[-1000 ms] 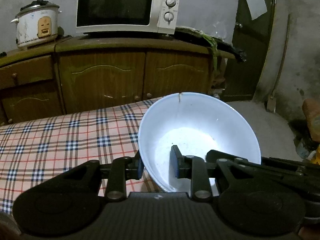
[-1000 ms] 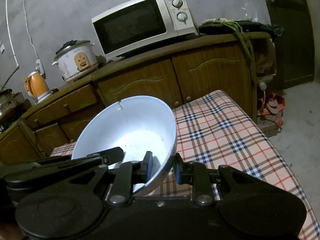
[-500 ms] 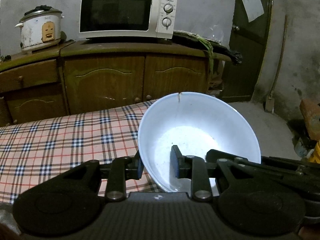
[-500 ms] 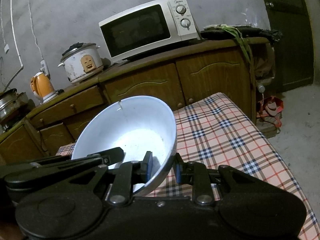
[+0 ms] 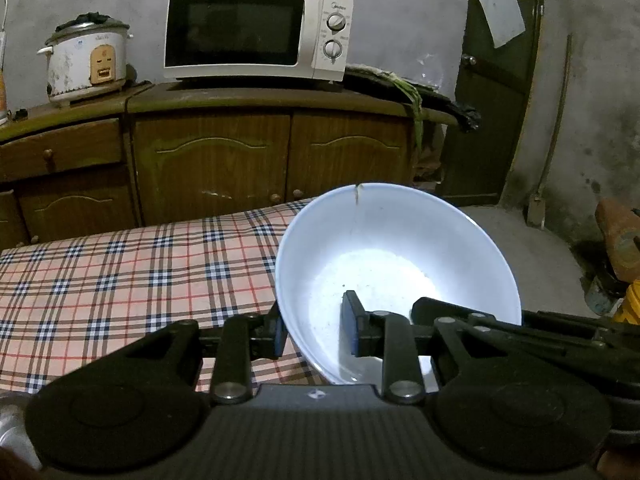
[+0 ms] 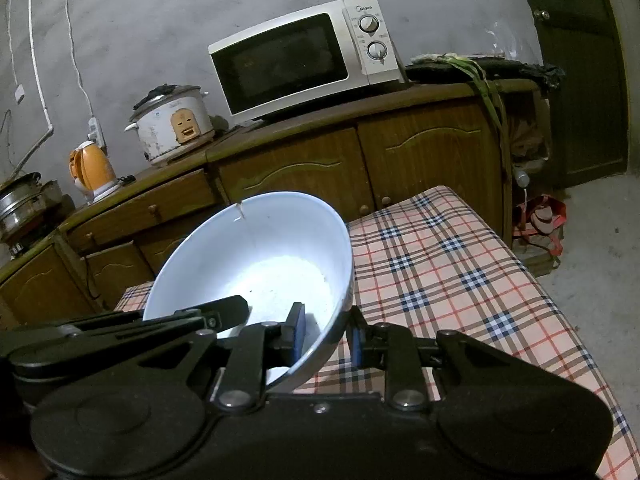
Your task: Organize plates and bowls
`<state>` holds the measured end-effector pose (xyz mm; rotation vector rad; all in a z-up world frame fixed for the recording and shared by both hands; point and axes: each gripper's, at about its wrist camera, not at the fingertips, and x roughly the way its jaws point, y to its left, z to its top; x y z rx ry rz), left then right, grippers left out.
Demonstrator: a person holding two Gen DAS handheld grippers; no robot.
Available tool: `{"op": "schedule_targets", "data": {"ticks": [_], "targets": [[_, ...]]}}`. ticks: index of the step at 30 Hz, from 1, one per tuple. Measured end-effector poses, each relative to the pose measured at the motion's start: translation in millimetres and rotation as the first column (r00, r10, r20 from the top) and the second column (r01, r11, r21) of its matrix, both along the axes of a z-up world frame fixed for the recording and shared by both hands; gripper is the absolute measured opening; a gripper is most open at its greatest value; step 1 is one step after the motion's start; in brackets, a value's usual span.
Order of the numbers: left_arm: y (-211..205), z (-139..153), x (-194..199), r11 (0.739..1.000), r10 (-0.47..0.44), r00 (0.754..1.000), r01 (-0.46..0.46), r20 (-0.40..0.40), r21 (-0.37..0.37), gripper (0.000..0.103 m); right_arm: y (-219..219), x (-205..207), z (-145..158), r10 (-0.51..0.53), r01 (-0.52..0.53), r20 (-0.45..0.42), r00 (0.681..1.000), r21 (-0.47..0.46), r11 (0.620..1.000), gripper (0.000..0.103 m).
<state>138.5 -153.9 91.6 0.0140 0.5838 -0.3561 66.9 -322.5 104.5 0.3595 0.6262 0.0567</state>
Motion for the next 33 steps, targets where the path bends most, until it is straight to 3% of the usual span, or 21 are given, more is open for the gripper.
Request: {"op": "schedule_targets", "data": {"ticks": [33], "targets": [[1.6, -1.9, -16.3, 1.0, -0.016, 1.0, 0.016, -0.017, -0.013, 0.029, -2.1, -18.7, 1.8, 0.002, -0.002, -0.008, 1.0, -0.004, 1.0, 0.029]]}}
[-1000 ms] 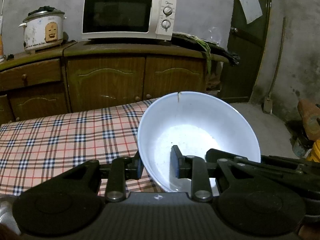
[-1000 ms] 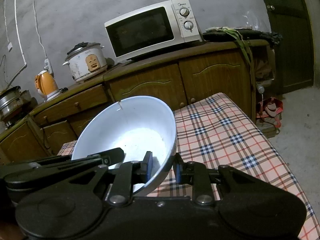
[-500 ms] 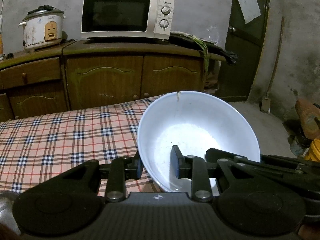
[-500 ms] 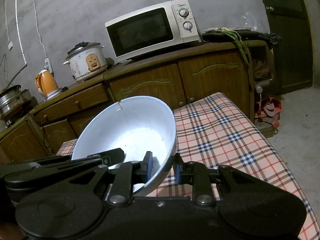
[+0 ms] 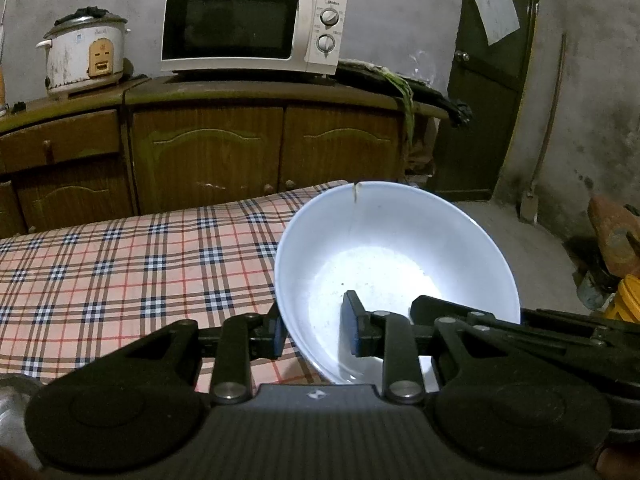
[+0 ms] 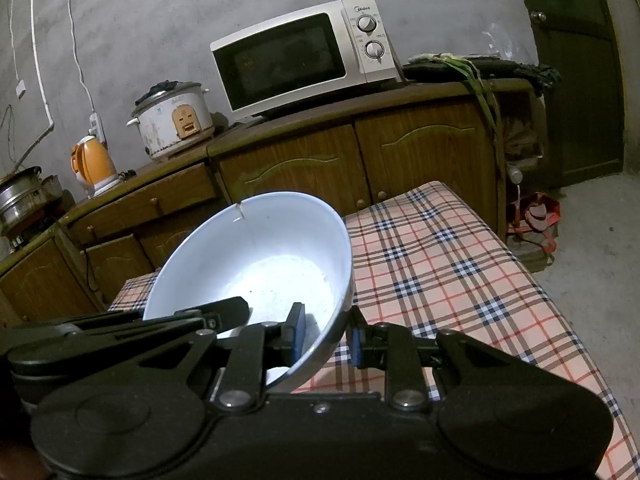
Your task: Organize plates and bowls
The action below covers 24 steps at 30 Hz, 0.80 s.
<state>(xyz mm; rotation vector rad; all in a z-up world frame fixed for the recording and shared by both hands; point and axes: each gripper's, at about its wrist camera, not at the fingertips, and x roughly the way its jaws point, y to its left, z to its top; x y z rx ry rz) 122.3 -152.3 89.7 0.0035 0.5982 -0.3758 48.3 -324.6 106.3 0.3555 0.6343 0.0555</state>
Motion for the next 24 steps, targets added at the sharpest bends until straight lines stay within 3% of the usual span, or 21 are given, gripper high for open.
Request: {"op": "schedule_targets", "data": {"ticks": [24], "targets": [[-0.3, -6.6, -7.9, 1.0, -0.011, 1.0, 0.011, -0.023, -0.002, 0.029, 0.9, -4.4, -2.8, -0.001, 0.001, -0.013, 1.0, -0.006, 1.0, 0.029]]}}
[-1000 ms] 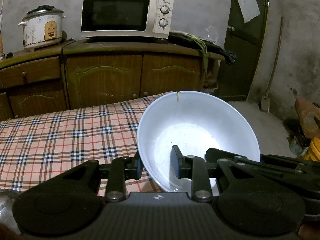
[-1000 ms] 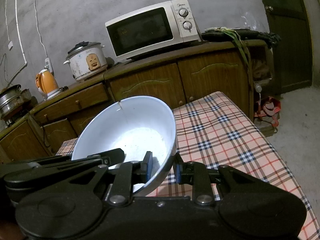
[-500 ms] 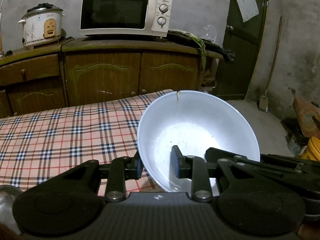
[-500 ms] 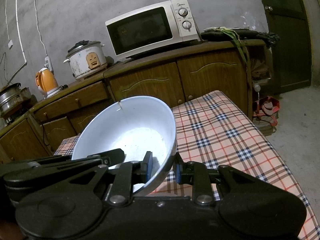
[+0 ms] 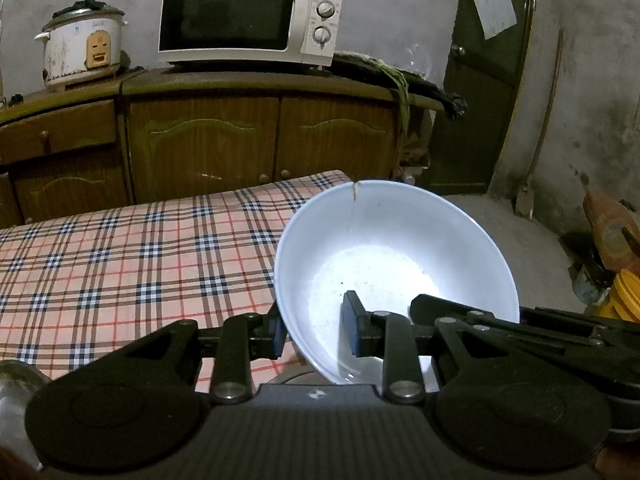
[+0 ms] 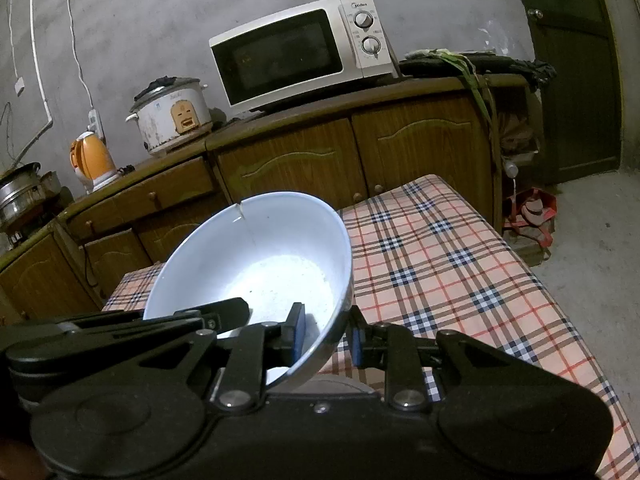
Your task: Organize plates and bowls
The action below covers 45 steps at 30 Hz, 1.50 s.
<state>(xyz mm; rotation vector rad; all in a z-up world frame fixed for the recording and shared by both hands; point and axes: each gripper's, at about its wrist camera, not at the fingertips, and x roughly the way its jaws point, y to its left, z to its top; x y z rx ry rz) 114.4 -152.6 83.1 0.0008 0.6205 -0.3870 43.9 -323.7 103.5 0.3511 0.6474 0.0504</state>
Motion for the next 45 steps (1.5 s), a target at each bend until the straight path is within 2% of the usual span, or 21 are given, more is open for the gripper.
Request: {"op": "schedule_targets", "data": {"ticks": [45], "targets": [[-0.5, -15.7, -12.3, 1.0, -0.018, 0.999, 0.019, -0.049, 0.014, 0.029, 1.3, -17.0, -17.6, -0.001, 0.001, -0.036, 0.999, 0.003, 1.0, 0.029]]}}
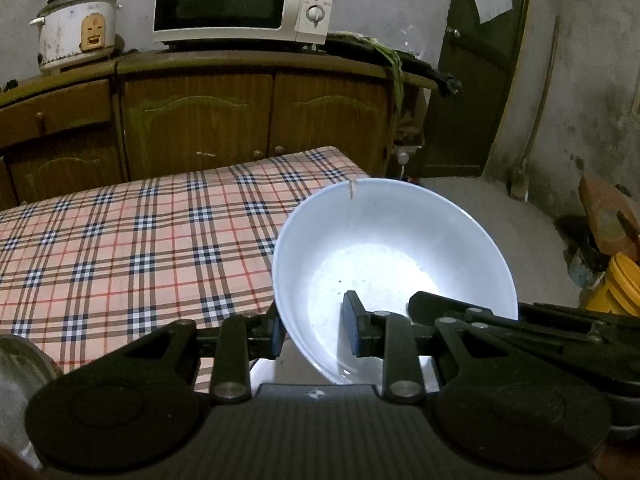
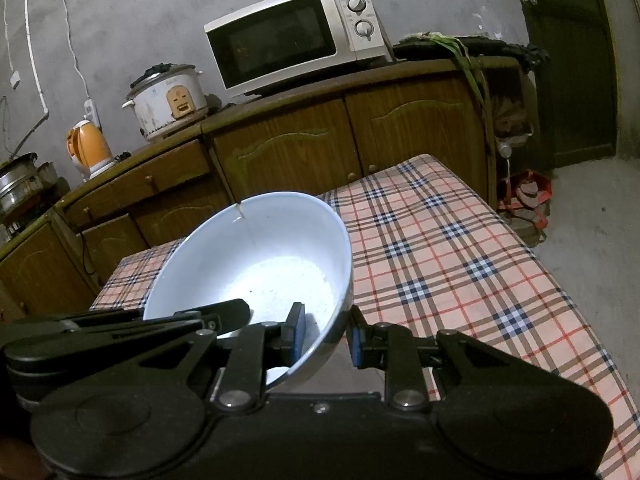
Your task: Organize plates and bowls
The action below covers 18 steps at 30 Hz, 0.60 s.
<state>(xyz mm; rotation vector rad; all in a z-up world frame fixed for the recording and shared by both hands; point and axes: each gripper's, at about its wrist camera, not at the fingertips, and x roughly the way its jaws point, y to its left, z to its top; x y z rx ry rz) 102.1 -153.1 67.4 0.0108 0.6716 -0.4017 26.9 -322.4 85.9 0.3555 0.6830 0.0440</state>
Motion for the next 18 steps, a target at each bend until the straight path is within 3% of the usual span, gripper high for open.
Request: {"op": "schedule_targets", "data": {"ticks": [18], "targets": [[-0.2, -16.7, 1.9, 1.0, -0.01, 0.998, 0.01, -0.057, 0.011, 0.029, 2.1, -2.7, -17.1, 0.001, -0.001, -0.052, 0.999, 0.009, 1.0, 0.029]]}}
